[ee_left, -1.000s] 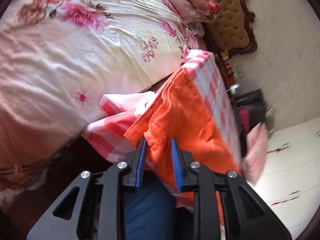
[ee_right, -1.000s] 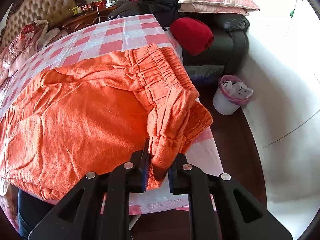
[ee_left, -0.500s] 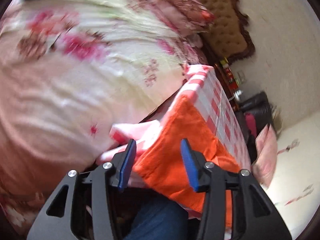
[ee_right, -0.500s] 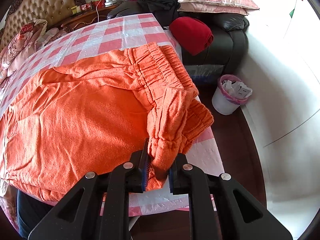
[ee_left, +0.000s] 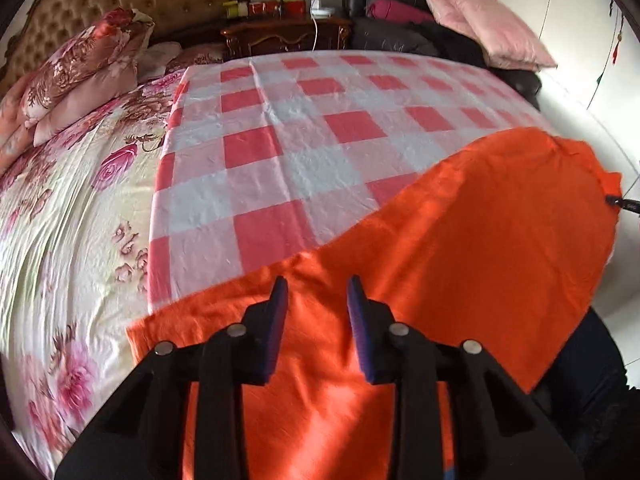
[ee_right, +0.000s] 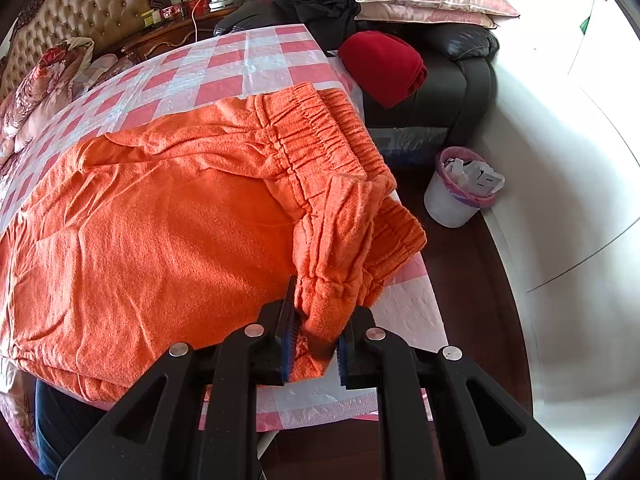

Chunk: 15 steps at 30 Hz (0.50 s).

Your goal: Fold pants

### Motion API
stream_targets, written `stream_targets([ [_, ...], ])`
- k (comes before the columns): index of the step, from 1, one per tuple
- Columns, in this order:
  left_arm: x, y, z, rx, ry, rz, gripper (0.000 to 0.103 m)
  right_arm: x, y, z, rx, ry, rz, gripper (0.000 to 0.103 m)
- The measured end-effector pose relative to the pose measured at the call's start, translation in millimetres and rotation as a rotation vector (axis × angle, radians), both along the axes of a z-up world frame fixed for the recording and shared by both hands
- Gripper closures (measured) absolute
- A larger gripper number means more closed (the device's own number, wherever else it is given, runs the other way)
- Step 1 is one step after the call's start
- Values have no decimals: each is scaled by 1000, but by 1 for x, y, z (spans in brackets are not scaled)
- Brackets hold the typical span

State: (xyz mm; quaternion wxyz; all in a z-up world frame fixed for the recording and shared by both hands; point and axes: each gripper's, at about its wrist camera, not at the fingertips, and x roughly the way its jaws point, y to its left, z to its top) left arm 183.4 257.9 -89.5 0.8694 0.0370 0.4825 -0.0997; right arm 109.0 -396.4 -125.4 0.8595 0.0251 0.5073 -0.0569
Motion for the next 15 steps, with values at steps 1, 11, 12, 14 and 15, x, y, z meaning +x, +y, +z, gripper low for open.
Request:
stream_targets([
  [1,4,4,-2,3,8,-4,72,0,0,0,2,-1,0,92],
  [11,39,14,-13,63,132,-101,98,0,0,1,-9,7,-5,92],
  [12,43,18,-8,60,113,-83,98,0,0,2,-9,9,-6,92],
  [14,49,24,1,35,88,-52,98,0,0,2,-9,10,-9,92],
  [15,52,23,-2,49,97,-52,97,1,1,2,-13,11,-10,92],
])
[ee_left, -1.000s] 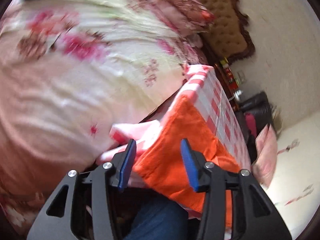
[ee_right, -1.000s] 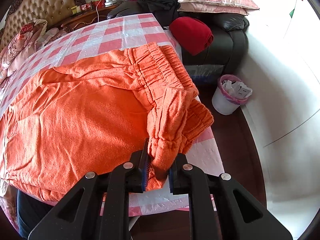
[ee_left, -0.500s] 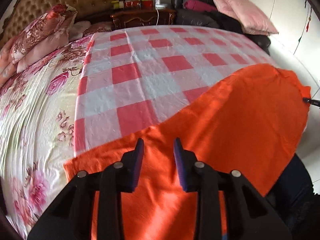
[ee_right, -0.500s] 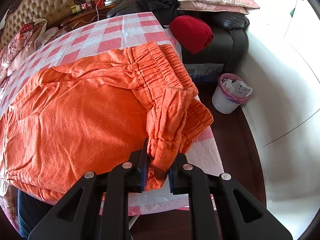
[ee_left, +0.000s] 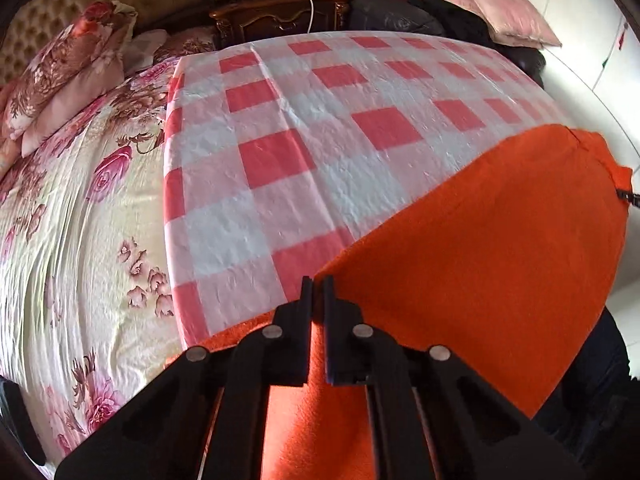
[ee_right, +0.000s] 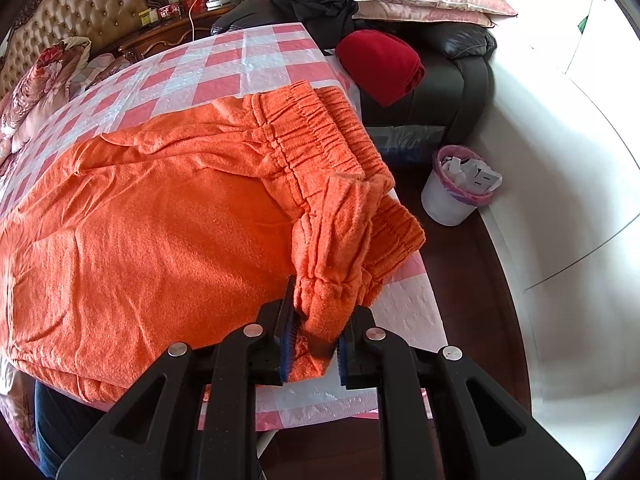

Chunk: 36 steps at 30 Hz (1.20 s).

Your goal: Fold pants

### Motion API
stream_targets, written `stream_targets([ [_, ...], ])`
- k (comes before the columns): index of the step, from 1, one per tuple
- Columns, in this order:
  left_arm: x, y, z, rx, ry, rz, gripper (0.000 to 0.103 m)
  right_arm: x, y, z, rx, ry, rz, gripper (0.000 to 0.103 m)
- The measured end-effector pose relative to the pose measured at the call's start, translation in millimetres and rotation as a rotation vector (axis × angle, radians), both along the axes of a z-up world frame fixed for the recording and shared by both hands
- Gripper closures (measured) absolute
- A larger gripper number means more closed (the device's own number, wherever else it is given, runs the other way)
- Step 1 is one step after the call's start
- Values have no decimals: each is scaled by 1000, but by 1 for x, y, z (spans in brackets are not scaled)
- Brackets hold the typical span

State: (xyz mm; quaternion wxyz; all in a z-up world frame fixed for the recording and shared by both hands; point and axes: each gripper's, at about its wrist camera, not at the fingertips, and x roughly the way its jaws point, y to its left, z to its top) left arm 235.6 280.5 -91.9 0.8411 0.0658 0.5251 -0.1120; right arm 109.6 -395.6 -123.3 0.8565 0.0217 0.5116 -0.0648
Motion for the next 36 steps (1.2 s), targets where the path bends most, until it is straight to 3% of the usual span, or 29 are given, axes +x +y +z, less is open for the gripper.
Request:
stream_targets([
  [1,1,-2,-3,19,10,-3,91,0,0,0,-1,1,-2,92],
  [3,1,1,-7,43,15,15,60,1,0,1,3,5,-6,92],
  [6,-11,46,12,-66,-64,184,59,0,-2,1,17,9,-4,92],
  [10,-44,117,19,-228,-79,439,72,1,-5,1,25,7,-2,92],
  [14,-74,141,3,-303,-51,495,73,2,-4,1,6,9,-2,91],
  [18,-74,127,-6,-301,-50,457,73,3,0,2,-11,17,-5,91],
  [20,-63,117,-9,-258,-38,440,73,2,1,2,-14,20,-5,91],
  [22,-50,112,-13,-253,-27,404,103,2,2,2,-13,21,-11,91],
  [24,-44,115,-12,-198,-38,434,103,0,2,3,-12,20,-22,91],
  [28,-42,134,-10,-206,-54,508,103,-3,1,3,-23,18,-27,91],
  [29,-46,134,-4,-260,-73,503,90,-4,1,3,-25,17,-27,91],
  [30,-48,132,-2,-305,-71,481,52,-4,1,2,-25,17,-23,91],
  [31,-50,128,1,-328,-82,458,43,-4,1,2,-27,17,-21,91],
  [36,-46,114,-21,-219,-6,437,83,-3,3,2,-32,21,-17,91],
])
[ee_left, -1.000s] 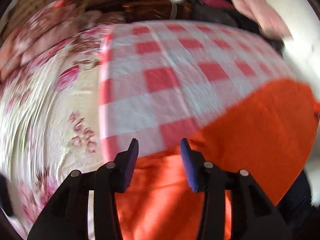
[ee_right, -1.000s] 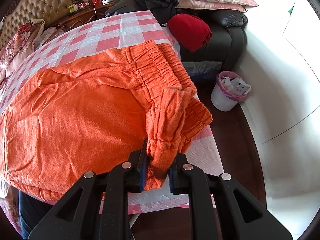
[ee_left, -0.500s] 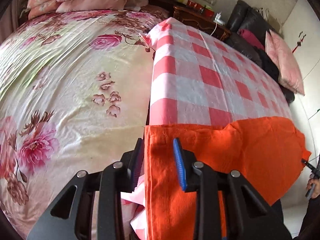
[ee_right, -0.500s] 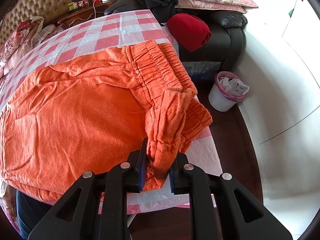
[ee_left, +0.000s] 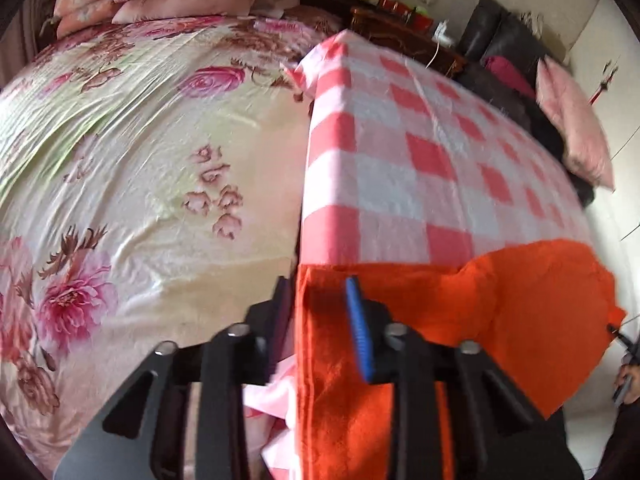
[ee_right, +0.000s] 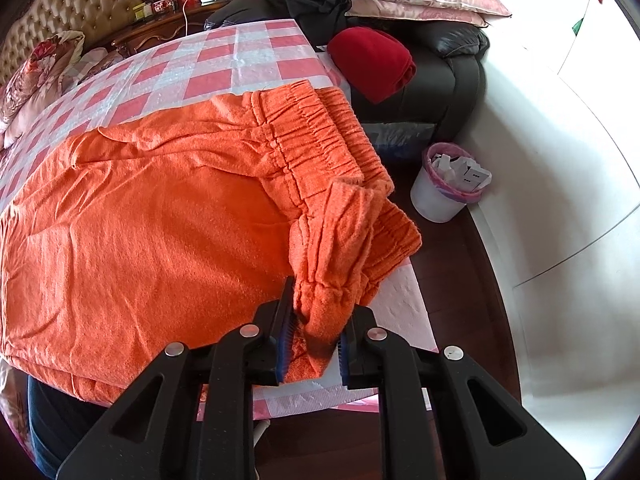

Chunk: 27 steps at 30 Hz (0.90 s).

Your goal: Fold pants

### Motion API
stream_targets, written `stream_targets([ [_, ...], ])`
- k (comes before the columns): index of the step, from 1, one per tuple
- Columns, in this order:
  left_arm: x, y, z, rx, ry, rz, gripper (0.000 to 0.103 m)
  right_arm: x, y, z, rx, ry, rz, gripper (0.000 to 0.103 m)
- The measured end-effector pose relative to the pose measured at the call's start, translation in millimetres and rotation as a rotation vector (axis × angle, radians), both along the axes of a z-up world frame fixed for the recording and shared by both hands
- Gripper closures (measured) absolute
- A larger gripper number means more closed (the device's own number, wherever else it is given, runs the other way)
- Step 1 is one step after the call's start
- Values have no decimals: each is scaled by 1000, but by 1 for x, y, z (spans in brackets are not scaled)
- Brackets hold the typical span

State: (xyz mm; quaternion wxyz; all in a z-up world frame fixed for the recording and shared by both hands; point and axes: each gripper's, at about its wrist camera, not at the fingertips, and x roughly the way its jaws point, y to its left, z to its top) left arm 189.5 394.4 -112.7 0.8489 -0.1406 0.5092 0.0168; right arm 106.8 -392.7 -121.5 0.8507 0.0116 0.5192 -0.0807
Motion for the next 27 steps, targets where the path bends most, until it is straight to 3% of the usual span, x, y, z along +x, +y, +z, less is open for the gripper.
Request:
stream_targets([
  [3,3,-6,0,14,-9,-21,95,-1,-1,1,-3,-2,1,91],
  [6,6,12,5,-19,-40,57,98,-4,-4,5,-7,-10,-11,91],
  [8,9,5,1,11,-10,28,97,-3,-2,1,-19,1,3,91],
  [10,9,2,2,55,-9,45,85,-4,0,0,-43,-2,18,91],
  [11,6,5,6,54,-17,82,70,-4,1,1,-42,-6,20,90],
  [12,2,7,11,74,-37,115,63,-5,-1,3,-32,-13,25,87],
  [13,-4,6,19,100,-71,139,63,-7,-2,5,-28,-17,32,85],
  [14,-12,1,29,102,-117,141,63,-11,-5,8,-25,-16,40,77],
  [15,-18,-4,37,112,-150,146,60,-16,-7,12,-37,-21,39,61],
  [18,-51,-36,60,208,-291,162,40,-36,-23,29,-123,-57,-18,53],
  [21,-76,-72,67,206,-351,139,38,-52,-44,46,-76,-110,-67,51],
  [24,-95,-107,63,215,-344,147,39,-54,-52,50,-1,-143,-51,51],
  [27,-113,-136,52,125,-324,143,45,-49,-56,43,123,-143,-54,51],
])
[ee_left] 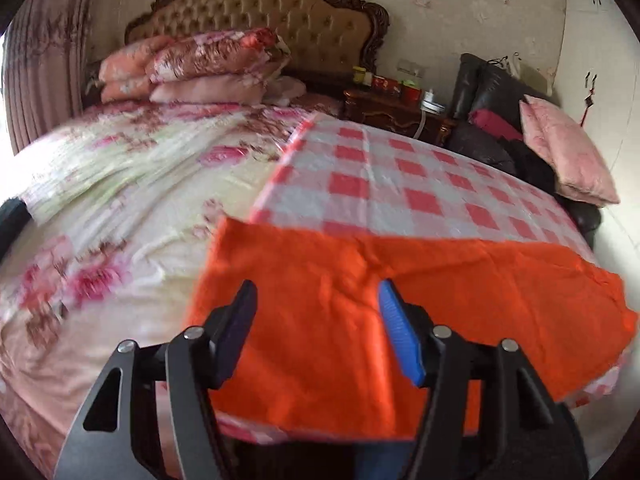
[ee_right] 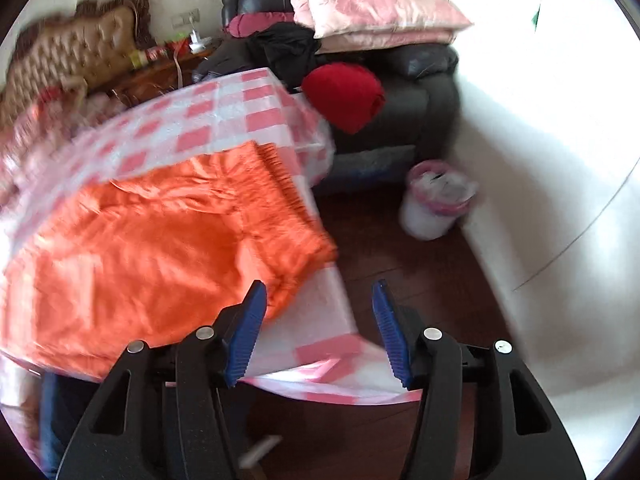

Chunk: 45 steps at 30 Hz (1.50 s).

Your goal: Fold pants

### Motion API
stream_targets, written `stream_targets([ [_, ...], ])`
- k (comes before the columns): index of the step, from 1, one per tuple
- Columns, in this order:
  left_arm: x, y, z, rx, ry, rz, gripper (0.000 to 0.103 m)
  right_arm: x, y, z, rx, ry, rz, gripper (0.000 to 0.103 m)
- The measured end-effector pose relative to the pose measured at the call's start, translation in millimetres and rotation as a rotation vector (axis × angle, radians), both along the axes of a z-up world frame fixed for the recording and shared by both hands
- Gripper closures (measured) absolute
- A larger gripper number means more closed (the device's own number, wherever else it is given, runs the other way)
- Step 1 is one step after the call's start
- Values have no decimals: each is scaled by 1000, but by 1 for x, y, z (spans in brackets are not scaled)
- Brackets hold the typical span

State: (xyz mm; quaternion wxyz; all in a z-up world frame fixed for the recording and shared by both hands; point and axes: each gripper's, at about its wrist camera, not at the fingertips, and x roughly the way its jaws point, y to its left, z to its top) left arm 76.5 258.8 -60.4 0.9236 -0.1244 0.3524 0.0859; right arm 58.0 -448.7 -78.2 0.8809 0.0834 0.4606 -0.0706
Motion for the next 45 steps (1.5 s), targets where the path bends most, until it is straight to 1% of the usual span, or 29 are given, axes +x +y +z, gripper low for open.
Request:
stream_targets([
  [1,-5,-3,-4,-28,-2,5,46,2,-1,-3,54,-5,2,51],
  [2,-13,-5,-10,-94,-7,16,49,6,-2,-5,99,-12,3,51],
  [3,-18,-2,-15,-143,-4,29,53,8,0,-6,96,-21,-2,51],
  [4,-21,0,-19,-163,6,45,55,11,2,-8,74,-30,-7,51],
  [6,-32,10,-29,-174,37,101,65,23,8,-24,-52,39,-36,51],
  [7,-39,19,-32,-188,40,141,66,22,11,-29,-88,56,-52,51],
  [9,-54,39,-34,-244,30,209,68,12,18,-22,-115,13,-83,51],
  [11,-64,55,-39,-281,33,268,69,-2,37,-2,-215,-57,-117,49],
  [14,-80,83,-54,-406,35,359,70,-12,72,16,-210,-130,-32,48],
  [16,-88,96,-62,-494,23,395,69,-12,106,19,-160,-142,48,48],
  [17,-93,104,-70,-576,15,414,70,-10,122,18,-125,-144,101,48],
  [19,-101,111,-81,-685,0,423,70,-8,164,11,-97,-144,202,48],
  [21,-104,113,-84,-726,-14,419,70,-4,205,2,-62,-109,300,48],
  [23,-106,112,-76,-694,-24,421,70,-5,238,-7,-43,-86,378,48],
  [25,-105,102,-60,-653,-61,374,70,-6,270,-17,-57,-46,451,48],
  [26,-100,93,-48,-642,-87,295,70,-6,282,-25,-73,-10,470,49],
  [27,-93,83,-40,-662,-96,214,70,-7,287,-32,-82,19,477,55],
  [28,-84,69,-35,-707,-93,126,70,-10,291,-37,-90,42,488,57],
  [29,-69,42,-32,-794,-64,-12,70,-15,296,-42,-104,49,507,58],
  [30,-60,23,-33,-848,-39,-81,70,-19,296,-42,-116,31,513,60],
  [31,-47,-9,-40,-956,4,-170,70,-20,297,-43,-121,29,519,62],
  [33,-27,-55,-52,-1069,80,-276,71,-22,299,-44,-112,28,535,74],
  [34,-16,-81,-62,-1124,128,-308,75,-21,299,-44,-119,23,540,80],
  [35,-8,-99,-72,-1196,174,-315,79,-24,302,-44,-133,18,551,94],
  [37,2,-126,-93,-1273,270,-301,79,-28,303,-44,-137,18,570,99],
  [38,5,-135,-98,-1274,298,-293,79,-31,303,-43,-134,17,580,102],
  [42,17,-157,-112,-1288,362,-263,79,-38,293,-46,-92,29,588,103],
  [44,18,-164,-117,-1253,393,-247,79,-39,291,-46,-78,27,582,103],
  [45,19,-164,-121,-1257,413,-233,79,-40,291,-46,-78,28,582,103],
])
